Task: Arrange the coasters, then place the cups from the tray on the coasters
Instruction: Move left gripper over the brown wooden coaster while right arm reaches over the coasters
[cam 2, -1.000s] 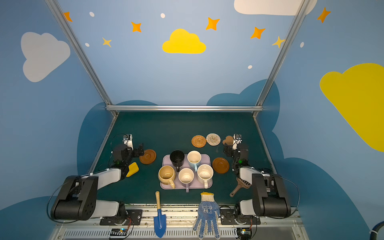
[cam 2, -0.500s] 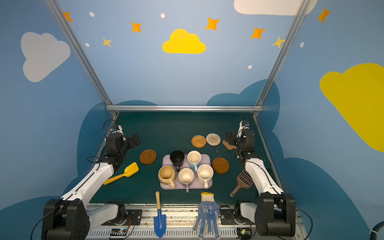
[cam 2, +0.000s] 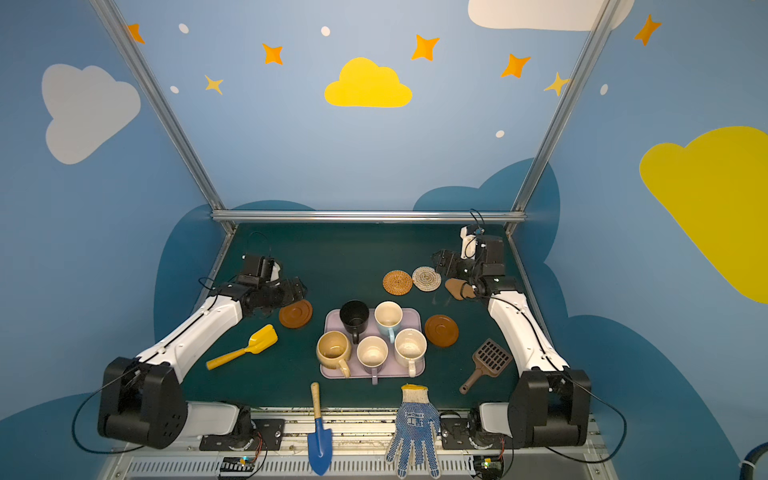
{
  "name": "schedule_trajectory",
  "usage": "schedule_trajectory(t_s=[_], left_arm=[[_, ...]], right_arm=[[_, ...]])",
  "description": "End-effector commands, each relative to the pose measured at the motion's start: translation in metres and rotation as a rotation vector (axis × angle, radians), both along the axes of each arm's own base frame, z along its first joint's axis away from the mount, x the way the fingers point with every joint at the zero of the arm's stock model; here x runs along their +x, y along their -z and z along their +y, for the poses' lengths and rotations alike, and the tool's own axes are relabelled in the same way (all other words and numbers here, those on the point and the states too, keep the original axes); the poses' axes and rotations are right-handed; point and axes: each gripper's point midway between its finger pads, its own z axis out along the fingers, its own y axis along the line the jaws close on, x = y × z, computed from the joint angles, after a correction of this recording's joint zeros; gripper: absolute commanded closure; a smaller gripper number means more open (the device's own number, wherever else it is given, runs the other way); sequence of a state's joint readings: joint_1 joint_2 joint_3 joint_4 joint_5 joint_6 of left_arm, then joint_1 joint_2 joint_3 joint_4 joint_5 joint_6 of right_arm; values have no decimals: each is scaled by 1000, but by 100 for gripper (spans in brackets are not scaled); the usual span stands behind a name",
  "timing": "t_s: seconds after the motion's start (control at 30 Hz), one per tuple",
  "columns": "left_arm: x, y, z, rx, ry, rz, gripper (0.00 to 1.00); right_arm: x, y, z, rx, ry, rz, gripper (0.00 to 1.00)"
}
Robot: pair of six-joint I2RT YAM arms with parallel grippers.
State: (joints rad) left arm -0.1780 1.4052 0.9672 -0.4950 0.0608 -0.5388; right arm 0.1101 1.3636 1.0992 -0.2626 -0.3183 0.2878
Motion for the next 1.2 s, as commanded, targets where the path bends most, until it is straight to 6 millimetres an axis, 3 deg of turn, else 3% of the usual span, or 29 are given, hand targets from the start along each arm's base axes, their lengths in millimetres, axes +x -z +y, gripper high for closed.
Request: schedule_trajectory(t_s=[0.0, 0.17, 0.27, 0.6, 0.8, 1.17], left_arm=[[-10, 18, -5, 18, 41, 97, 10], [-5, 45, -19, 24, 91, 208, 27], [1, 53, -21, 76, 101, 242, 34], [6, 72, -19, 289, 143, 313, 43], [8, 82, -10, 372, 145, 358, 43], [7, 103, -20, 318, 155, 371, 42]], right_arm=[[-14, 8, 19, 14, -95, 88, 6], [-17, 10, 38, 3, -166, 90, 6], [-15, 17, 38, -9, -176, 101, 6], [-15, 19, 40, 12, -205, 123, 7], [-16, 21, 37, 30, -208, 136, 7], [-15, 25, 36, 29, -206, 136, 7]])
